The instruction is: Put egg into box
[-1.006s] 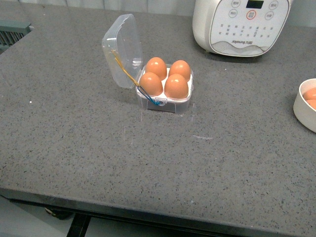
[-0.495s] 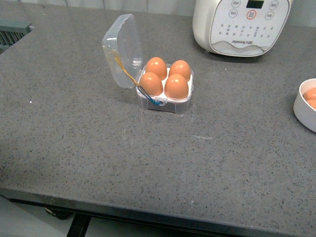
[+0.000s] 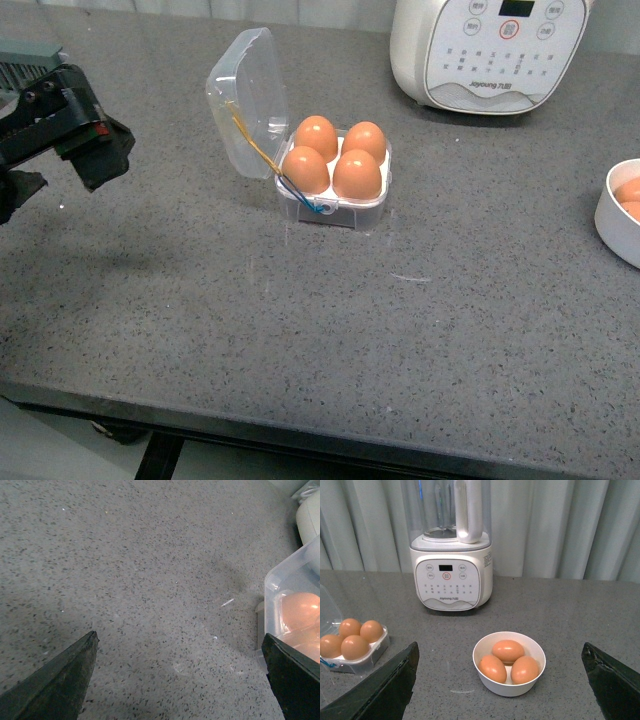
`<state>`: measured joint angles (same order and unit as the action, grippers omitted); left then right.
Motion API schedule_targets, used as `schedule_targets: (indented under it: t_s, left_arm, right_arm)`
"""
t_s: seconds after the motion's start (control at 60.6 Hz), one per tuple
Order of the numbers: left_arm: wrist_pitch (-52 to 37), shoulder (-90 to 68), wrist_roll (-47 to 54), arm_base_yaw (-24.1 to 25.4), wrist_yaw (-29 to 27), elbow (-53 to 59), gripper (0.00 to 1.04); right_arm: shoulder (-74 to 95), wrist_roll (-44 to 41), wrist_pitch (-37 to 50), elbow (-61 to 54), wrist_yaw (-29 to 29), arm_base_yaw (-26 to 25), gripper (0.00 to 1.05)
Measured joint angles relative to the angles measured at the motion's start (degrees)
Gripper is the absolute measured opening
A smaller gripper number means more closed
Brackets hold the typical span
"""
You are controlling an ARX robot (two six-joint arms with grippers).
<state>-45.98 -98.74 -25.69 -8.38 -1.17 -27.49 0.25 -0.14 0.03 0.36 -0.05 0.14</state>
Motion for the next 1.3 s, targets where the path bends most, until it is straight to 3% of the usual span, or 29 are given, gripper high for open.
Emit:
schedule_targets:
  t_s: [0.643,1.006,1.105,1.303]
  left_arm:
    - [2.1,-16.8,-3.5,-4.7,-0.3,-17.2,0.98]
    - [1.0,-6.3,-3.1,-16.6,2.2,-12.3,0.98]
    - [1.8,-5.6,-3.0,-15.2,0.7,-10.8,0.98]
    - [2.2,1.6,-1.5,-7.1,-1.7,-4.9,0.98]
  right_arm:
    - [0.0,0.0,0.0,0.0,0.0,0.0,0.95]
    - [0.0,0.0,0.0,0.0,0.0,0.0,0.95]
    - [0.0,0.0,0.0,0.0,0.0,0.0,0.95]
    - [0.0,0.0,0.0,0.0,0.0,0.0,0.95]
